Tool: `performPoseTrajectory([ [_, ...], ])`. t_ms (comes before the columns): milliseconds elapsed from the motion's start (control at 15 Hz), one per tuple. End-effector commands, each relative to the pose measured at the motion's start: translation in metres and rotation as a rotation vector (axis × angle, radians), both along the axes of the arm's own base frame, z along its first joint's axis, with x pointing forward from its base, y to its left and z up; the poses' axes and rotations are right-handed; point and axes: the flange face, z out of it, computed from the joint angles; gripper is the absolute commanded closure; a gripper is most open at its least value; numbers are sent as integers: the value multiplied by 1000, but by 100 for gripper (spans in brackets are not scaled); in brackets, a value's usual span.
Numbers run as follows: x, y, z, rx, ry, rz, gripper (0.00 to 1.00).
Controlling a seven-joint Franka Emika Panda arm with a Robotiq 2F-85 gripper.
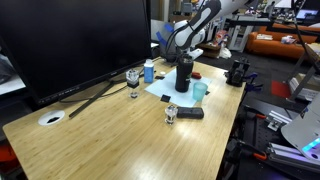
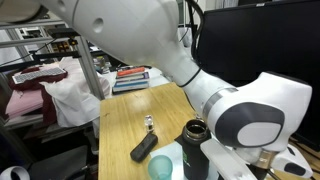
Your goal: Place the marker in the cup
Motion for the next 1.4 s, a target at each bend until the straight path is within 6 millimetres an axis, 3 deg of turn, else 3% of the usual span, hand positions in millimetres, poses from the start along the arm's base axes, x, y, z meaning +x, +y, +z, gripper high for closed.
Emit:
performPoseTrajectory([
  [0, 7, 1, -1, -1, -38, -7, 1],
  [67, 8, 2, -1, 0, -45, -6, 11],
  [133, 10, 2, -1, 0, -56, 2, 26],
  [800, 9, -2, -2, 15, -58, -18, 95],
  [867, 8, -4, -1, 13, -57, -20, 99],
  [1000, 4, -8, 6, 20, -59, -19, 95],
  [1333, -18, -22, 52, -90, -26, -15, 95],
])
